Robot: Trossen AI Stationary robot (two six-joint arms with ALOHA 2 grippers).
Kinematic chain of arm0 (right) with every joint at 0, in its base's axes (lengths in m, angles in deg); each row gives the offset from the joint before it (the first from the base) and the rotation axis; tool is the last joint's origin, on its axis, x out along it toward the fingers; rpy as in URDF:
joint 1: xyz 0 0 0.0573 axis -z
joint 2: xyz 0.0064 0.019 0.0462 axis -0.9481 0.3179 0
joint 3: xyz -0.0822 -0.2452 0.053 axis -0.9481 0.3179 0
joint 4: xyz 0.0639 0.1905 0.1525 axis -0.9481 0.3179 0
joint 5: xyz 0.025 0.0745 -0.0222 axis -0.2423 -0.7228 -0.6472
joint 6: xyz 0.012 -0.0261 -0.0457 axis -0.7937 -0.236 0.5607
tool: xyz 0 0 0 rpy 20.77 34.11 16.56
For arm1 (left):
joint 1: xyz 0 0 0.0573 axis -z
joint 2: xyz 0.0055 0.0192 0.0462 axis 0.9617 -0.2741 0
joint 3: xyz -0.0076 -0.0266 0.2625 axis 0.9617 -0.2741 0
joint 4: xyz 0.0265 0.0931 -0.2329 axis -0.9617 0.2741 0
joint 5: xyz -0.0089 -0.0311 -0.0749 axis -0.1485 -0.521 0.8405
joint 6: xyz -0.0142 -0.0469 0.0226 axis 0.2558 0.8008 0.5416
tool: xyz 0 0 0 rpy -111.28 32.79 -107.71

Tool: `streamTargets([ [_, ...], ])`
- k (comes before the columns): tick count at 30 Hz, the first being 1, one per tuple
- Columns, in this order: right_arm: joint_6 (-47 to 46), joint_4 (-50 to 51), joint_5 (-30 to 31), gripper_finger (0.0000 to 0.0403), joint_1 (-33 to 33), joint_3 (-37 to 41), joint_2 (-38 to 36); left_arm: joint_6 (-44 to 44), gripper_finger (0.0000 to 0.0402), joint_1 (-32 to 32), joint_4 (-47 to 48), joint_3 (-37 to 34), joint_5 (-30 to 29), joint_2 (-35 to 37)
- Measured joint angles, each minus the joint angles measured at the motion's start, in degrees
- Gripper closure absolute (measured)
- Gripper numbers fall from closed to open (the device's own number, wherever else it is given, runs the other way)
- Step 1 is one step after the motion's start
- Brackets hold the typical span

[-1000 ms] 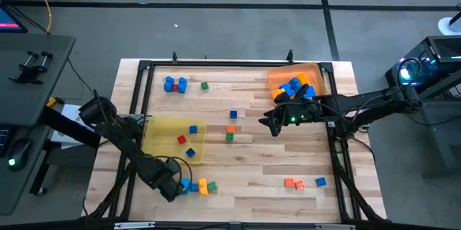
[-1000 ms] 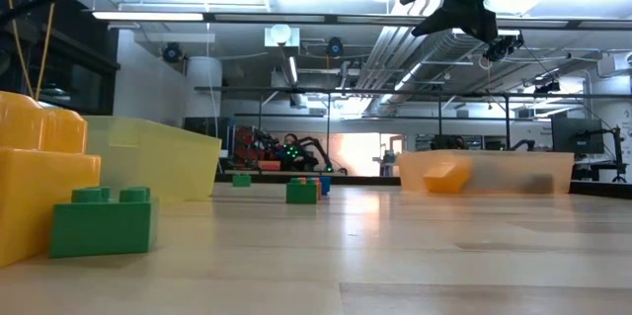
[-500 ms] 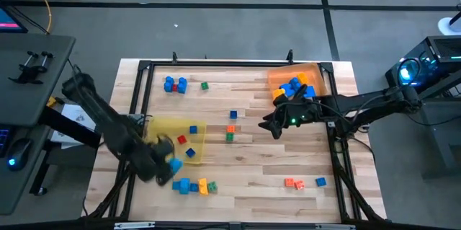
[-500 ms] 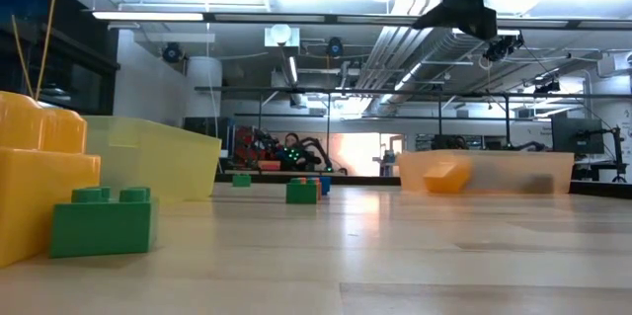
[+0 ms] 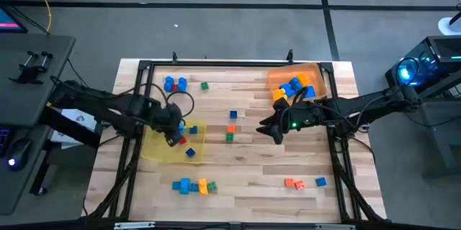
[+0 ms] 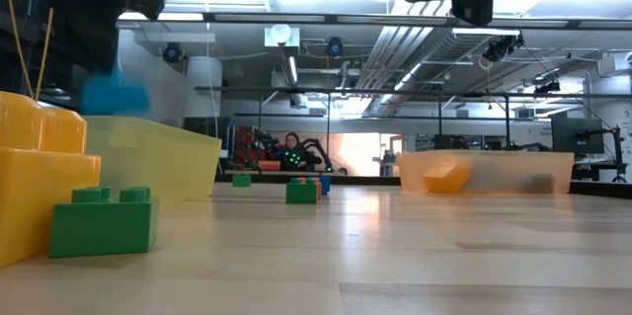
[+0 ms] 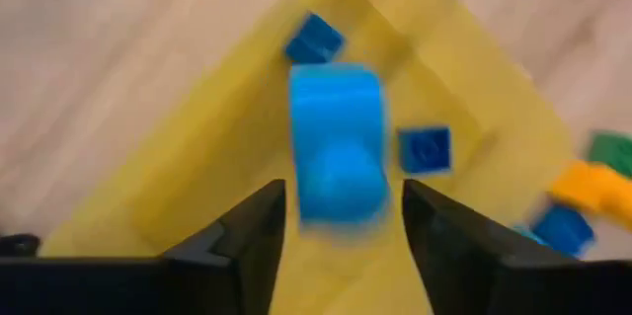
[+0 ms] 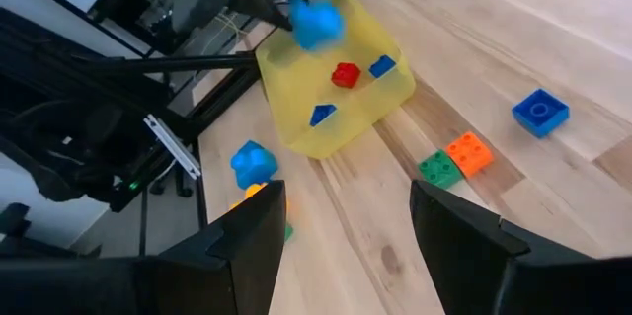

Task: Sort blocks by size
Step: Put the blue 1 stud game piece into the yellow bin, then put the large blue 1 stud game piece into the orange bin

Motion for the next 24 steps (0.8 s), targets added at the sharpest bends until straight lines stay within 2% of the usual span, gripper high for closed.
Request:
streamTargets([
  [6,-0.8,-0.1,-0.8,0.0192,-0.3,0.0,0.0,0.8,0.0171,2.3,-2.0,0.0,6.0,3.7],
  [10,-2.6,0.0,-1.4,0.0192,-1.8,0.0,0.0,9.3,0.0171,10.3,-13.0,0.3,3.4,6.6],
  [13,-2.6,0.4,-1.5,0.0192,-2.8,0.0,0.0,21.3,0.0175,17.3,-12.6,0.2,2.4,3.4],
  [16,-2.0,1.3,-1.5,0.0192,-3.2,0.0,0.0,34.2,0.0182,24.8,-15.0,0.3,4.8,-3.4],
  [18,-0.9,2.6,-1.5,0.0192,-3.3,0.0,0.0,38.6,0.0187,29.1,-17.3,2.6,6.0,-8.6],
  [20,1.0,4.4,-1.5,0.0192,-3.3,0.0,0.0,38.1,0.0191,32.2,-19.0,6.4,5.4,-14.1],
  [21,1.9,5.3,-1.5,0.0192,-3.3,0.0,0.0,35.2,0.0192,33.2,-18.6,8.3,4.2,-16.9],
  [24,5.0,7.5,-1.5,0.0192,-2.9,0.0,0.0,19.0,0.0193,35.5,-17.5,14.5,-1.6,-24.5],
])
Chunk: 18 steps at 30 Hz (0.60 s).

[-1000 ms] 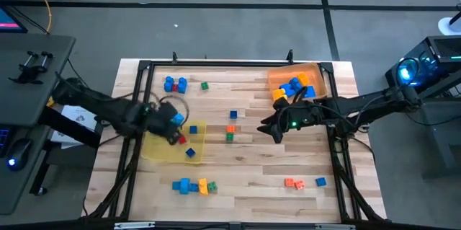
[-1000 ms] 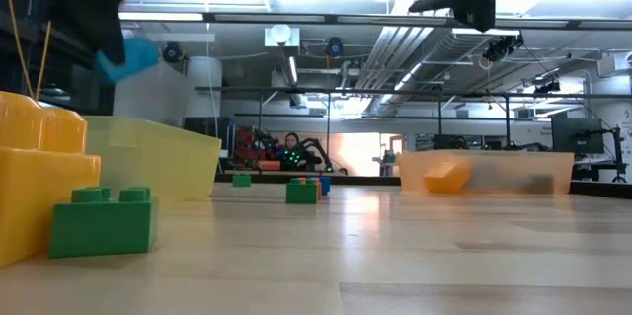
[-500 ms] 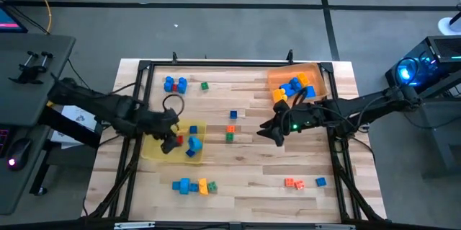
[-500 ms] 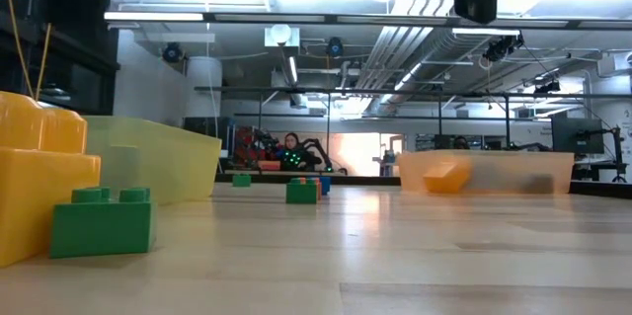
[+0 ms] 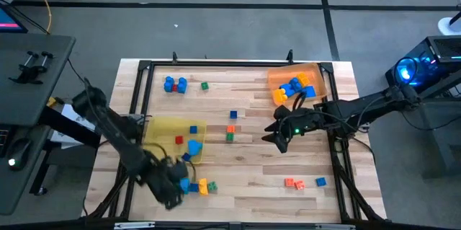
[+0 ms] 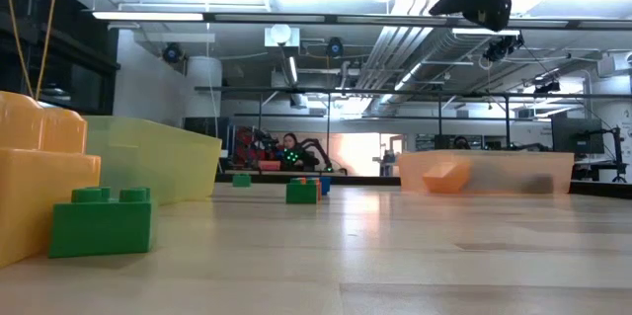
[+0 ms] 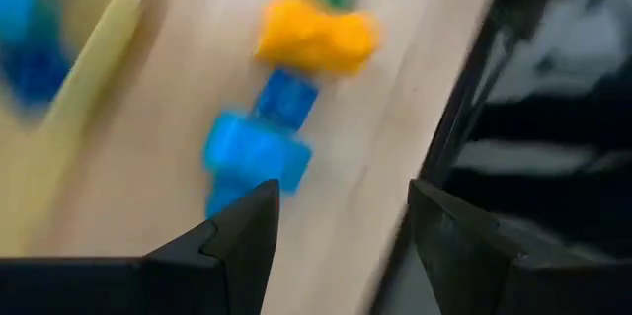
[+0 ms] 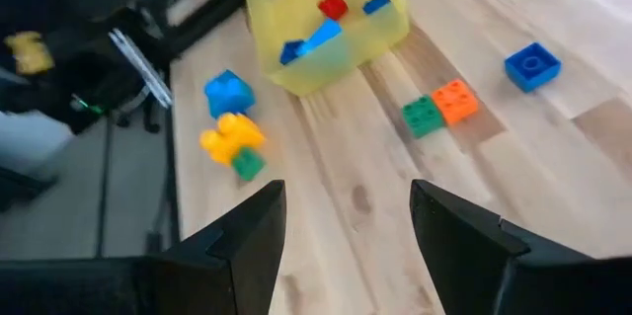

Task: Sort blocks by size
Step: Put the large blue 1 stud game piece into the orange bin

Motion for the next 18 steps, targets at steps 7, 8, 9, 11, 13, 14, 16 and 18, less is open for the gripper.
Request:
streamTargets([
  [7,3.7,1.8,-1.0,0.0192,1.6,0.0,0.0,-4.9,0.0193,-0.4,3.7,6.4,2.2,-10.5],
  [8,4.3,2.0,-1.1,0.0192,1.6,0.0,0.0,1.0,0.0193,-0.5,3.6,6.4,3.9,-10.7],
  [9,4.7,2.1,-1.1,0.0192,1.6,0.0,0.0,7.4,0.0193,-0.6,3.6,6.3,5.3,-10.7],
  [11,6.1,2.0,-1.2,0.0192,1.6,0.0,0.0,18.0,0.0193,-0.8,3.8,6.2,6.2,-10.3],
  [13,7.2,2.1,-0.9,0.0192,1.6,0.0,0.0,27.6,0.0193,-1.5,4.3,6.2,5.6,-9.2],
  [14,7.6,2.1,-0.8,0.0192,1.6,0.0,0.0,32.7,0.0193,-2.1,4.6,6.3,5.3,-8.9],
  [16,8.3,2.3,-0.7,0.0192,1.6,0.0,0.0,41.2,0.0193,-3.3,5.2,6.3,5.0,-8.8],
  [18,8.5,2.5,-0.6,0.0192,1.6,0.0,0.0,45.9,0.0193,-4.3,5.9,6.2,4.8,-9.5],
])
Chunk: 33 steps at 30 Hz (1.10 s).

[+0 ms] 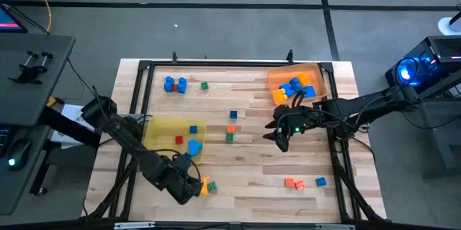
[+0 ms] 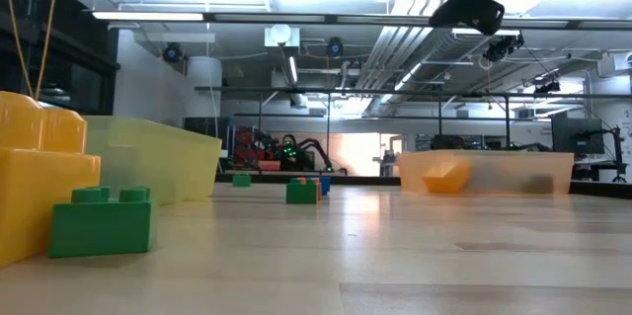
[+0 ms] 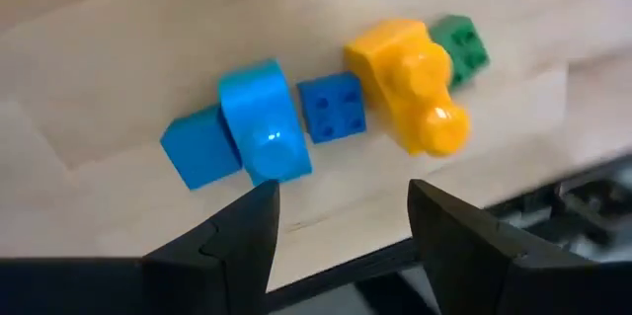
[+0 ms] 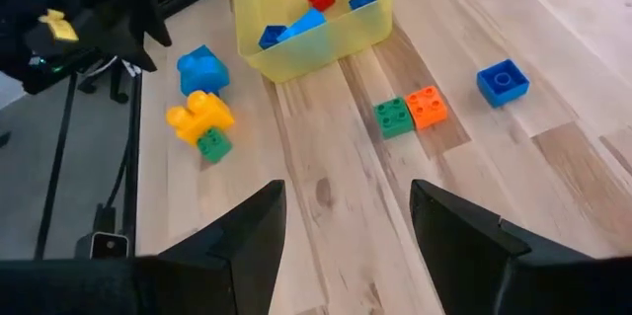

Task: Sort blocks by size
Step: Put the large blue 1 stud game piece into the orange bin

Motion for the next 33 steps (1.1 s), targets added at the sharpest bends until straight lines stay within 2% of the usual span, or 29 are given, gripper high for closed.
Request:
streamTargets([
  [2,0.0,0.7,0.0,0.0192,0.0,0.0,0.0,4.2,0.0193,-0.9,-0.4,0.0,0.6,-1.0],
  [9,0.4,2.9,0.1,0.0192,0.0,0.0,0.0,8.7,0.0193,-1.7,3.2,0.0,1.5,-3.8],
  [13,0.8,3.0,0.2,0.0192,0.0,0.0,0.0,7.2,0.0193,-1.7,3.5,0.0,4.8,-5.0],
  [23,2.4,3.3,1.3,0.0192,0.0,0.0,0.0,4.0,0.0193,-3.5,0.3,0.1,7.1,-9.2],
  [33,3.3,3.4,1.4,0.0192,0.0,0.0,0.0,3.1,0.0193,-4.2,0.4,0.0,7.3,-9.4],
])
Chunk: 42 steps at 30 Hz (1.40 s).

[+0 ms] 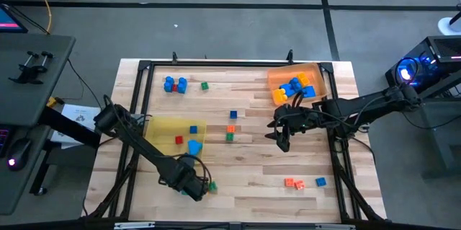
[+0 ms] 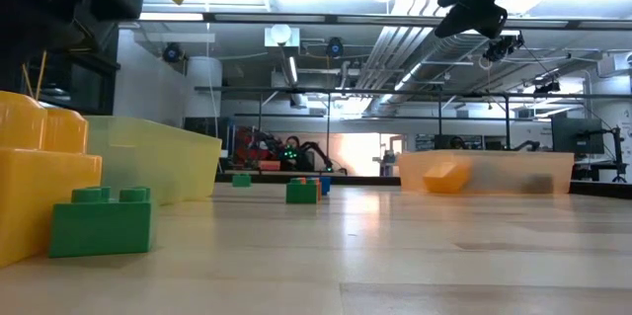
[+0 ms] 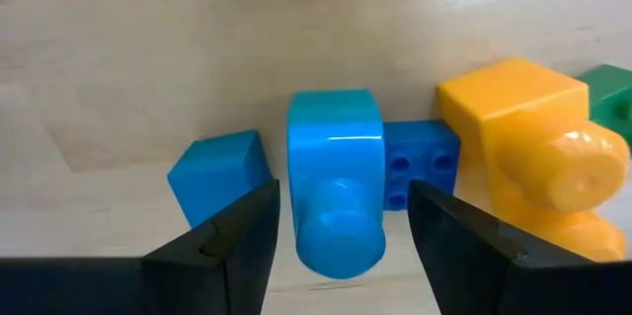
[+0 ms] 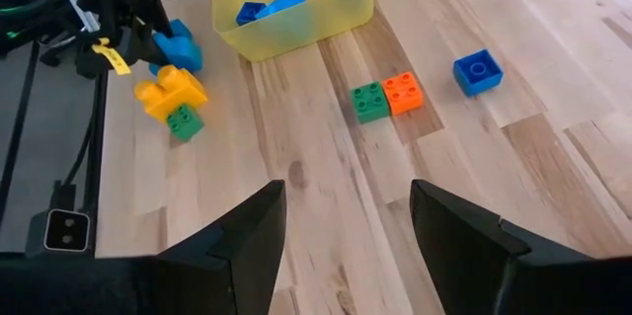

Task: Sort blocks by size
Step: Put the large blue 1 stud game piece into the orange bin

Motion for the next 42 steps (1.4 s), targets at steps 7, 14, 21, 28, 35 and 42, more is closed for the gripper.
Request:
streamTargets([
  [7,0.1,0.4,0.7,0.0192,0.0,0.0,0.0,-1.0,0.0224,0.0,0.1,0.0,0.1,0.0],
  [14,0.2,2.0,1.4,0.0192,0.0,0.0,0.0,-5.4,0.0334,0.0,1.7,0.1,0.1,0.8],
  [21,0.2,2.1,1.4,0.0192,0.0,0.0,0.0,-10.4,0.0335,0.0,13.0,0.0,-4.9,11.5],
  [28,-0.4,2.1,4.6,0.0192,0.0,0.0,0.0,-15.8,0.0335,-1.9,17.5,0.1,-23.5,28.2],
  [35,-6.6,1.6,6.4,0.0192,0.0,0.0,0.0,-32.1,0.0335,-14.1,37.3,0.0,-26.4,31.1],
  [42,-14.2,-0.2,6.4,0.0192,0.0,0.0,0.0,-49.7,0.0335,-21.9,34.5,0.0,-27.2,31.3],
])
